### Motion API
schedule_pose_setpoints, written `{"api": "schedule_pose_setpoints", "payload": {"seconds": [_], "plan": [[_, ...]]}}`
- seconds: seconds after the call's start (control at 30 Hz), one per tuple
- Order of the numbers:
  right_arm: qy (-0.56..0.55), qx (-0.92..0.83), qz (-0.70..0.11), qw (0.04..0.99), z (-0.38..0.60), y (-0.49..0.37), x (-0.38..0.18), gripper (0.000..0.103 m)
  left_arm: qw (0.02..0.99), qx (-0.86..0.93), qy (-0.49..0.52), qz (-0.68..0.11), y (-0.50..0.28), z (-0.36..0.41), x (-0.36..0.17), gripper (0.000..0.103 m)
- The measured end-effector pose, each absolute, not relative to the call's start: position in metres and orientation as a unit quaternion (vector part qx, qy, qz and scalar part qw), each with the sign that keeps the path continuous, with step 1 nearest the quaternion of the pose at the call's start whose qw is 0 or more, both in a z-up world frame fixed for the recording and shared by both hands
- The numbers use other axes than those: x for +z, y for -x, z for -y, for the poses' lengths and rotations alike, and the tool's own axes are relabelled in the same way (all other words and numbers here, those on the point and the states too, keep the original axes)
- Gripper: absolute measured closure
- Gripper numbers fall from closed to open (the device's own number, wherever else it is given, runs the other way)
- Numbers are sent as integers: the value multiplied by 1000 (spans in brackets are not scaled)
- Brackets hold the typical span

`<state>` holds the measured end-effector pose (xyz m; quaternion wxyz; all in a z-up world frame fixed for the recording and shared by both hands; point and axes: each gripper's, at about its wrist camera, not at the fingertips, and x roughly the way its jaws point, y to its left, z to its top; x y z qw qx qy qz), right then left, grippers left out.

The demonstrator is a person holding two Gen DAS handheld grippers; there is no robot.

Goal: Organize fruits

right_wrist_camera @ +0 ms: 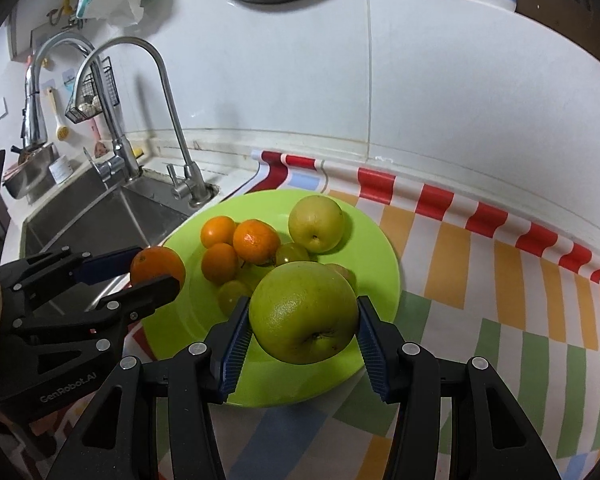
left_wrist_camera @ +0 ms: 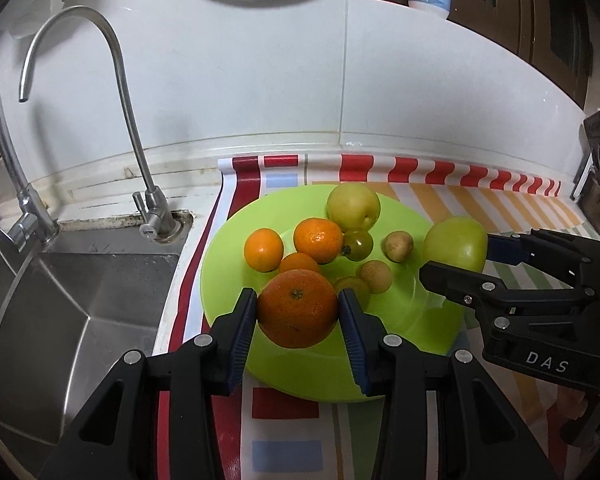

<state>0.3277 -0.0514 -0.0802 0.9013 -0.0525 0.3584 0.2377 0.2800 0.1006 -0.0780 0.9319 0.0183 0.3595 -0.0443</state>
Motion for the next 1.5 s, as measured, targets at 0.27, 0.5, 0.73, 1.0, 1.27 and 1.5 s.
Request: {"api": "schedule_pose_setpoints", "payload": {"seconds": [0.27, 0.5, 0.73, 1.0, 1.27, 1.5], "plan": [[49, 236, -368, 898, 51, -336, -90, 51, 929, -48, -19, -367, -289, -100, -84, 61], [44, 237, -378, 894, 50, -340, -94, 51, 928, -45, -18, -369, -289, -102, -85, 59], [45, 221, -349, 910, 57, -329, -81, 38, 937, -31, -26, -346, -274, -102, -69, 51], [26, 203, -334, 920, 79, -299, -60, 38, 949, -29, -33, -313, -243, -89, -45, 38], [8, 158, -314, 936, 114, -251, -42, 30, 955, -29, -45, -291, -207, -69, -27, 23], [-7, 111, -291, 950, 141, -206, -27, 18, 964, -32, -48, -259, -167, -53, -9, 10]]}}
